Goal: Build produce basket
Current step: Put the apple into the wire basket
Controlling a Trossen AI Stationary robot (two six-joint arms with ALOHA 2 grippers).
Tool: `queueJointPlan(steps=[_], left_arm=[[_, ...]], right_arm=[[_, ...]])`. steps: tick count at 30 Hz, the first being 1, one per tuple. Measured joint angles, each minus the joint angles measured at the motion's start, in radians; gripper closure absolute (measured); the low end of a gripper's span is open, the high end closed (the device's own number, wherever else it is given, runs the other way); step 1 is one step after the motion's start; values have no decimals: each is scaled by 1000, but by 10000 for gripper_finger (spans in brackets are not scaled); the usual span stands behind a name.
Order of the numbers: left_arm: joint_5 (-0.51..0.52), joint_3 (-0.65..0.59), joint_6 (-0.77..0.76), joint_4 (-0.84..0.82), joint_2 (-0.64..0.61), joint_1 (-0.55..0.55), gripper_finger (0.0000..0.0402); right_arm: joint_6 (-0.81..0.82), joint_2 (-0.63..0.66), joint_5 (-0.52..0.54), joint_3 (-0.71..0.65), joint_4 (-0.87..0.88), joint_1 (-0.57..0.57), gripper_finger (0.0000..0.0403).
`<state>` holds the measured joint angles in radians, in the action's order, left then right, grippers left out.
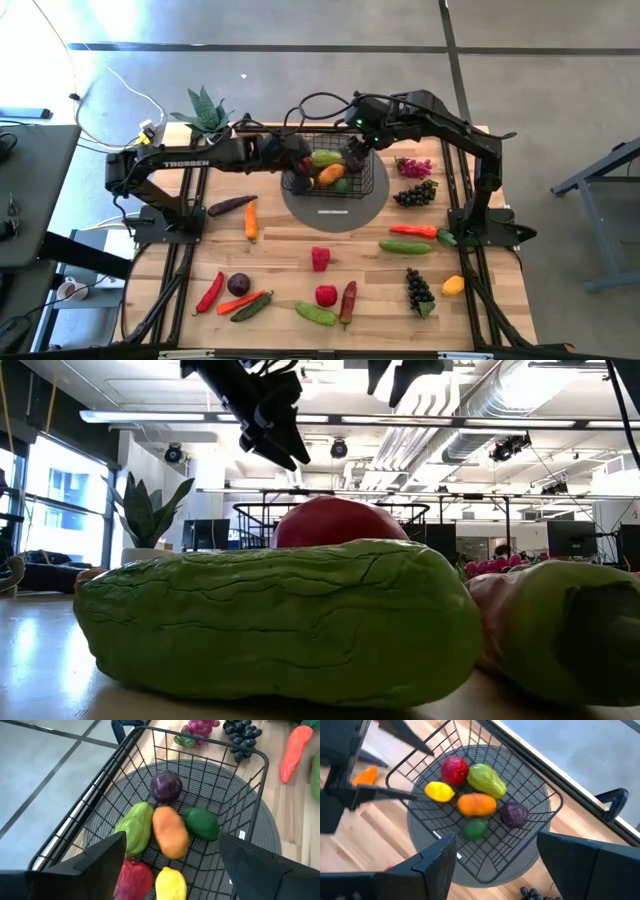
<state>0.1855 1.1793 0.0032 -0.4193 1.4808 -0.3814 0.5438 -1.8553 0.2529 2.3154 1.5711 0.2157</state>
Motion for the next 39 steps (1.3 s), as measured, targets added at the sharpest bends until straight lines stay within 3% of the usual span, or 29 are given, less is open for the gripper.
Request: queueJointPlan(steps=[15, 26, 39], left_arm=[[-1, 0, -56, -250, -216, 2, 96], [-104, -32, -72, -403, -361, 29, 96], [-96, -53, -53, -475, -401, 140, 96]], right_arm=[[-17, 0, -105, 0, 0, -63, 146], [277, -14, -104, -16, -1, -216, 146], [591, -14, -180, -220, -47, -437, 146]])
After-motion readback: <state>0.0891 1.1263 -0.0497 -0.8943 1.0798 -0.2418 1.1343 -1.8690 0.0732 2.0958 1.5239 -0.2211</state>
